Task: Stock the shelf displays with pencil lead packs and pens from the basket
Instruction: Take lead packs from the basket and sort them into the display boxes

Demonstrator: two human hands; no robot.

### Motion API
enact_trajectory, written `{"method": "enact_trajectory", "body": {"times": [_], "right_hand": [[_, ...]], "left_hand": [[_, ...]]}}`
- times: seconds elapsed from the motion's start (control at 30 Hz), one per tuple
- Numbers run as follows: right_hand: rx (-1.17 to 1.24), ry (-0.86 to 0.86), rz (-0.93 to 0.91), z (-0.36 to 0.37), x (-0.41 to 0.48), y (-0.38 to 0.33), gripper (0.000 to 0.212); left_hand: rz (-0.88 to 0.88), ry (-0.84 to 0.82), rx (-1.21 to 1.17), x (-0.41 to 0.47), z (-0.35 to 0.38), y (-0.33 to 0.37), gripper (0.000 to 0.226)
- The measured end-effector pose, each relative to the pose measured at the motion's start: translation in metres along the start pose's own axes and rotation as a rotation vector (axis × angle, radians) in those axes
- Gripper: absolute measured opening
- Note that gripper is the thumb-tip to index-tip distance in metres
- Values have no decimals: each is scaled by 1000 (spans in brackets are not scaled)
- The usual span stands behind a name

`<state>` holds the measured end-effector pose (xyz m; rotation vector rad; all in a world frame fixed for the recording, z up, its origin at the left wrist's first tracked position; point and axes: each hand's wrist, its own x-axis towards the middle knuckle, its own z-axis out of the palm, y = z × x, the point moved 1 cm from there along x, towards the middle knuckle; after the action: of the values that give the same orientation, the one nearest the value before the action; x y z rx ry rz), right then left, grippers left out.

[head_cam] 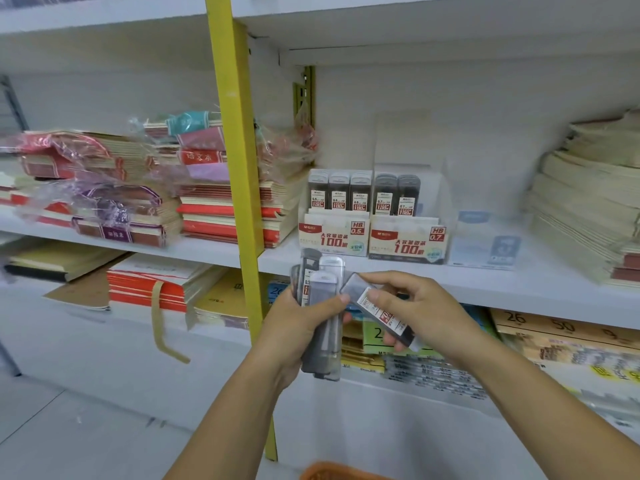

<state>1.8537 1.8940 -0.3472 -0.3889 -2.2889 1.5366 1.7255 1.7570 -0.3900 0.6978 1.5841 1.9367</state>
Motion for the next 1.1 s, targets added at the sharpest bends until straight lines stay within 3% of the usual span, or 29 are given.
{"method": "enact_trajectory", "body": {"times": [0.1,0.3,0.43,0.53,0.67,0.87,1.1], "right_hand": [[-23,2,23,-8,-2,-2,27],[-67,-45,41,-9,-1,0,28],[120,-10,45,-13,2,4,36],[280,126,0,-16,3,-4,40],[-150,419,-252,-29,30,-53,14],[-799,259,-347,-22,113,-118,20],[-933,172,-434,1,173,-113,19]], "left_hand": [[2,-2,4,-1,5,1,40],[31,58,135,0,3,6,34],[54,107,163,1,-5,9,25],[80,133,159,1,-12,9,28],[120,177,94,8,-23,17,31],[105,233,-137,26,-37,21,33],[83,231,-244,38,-47,19,36]]}}
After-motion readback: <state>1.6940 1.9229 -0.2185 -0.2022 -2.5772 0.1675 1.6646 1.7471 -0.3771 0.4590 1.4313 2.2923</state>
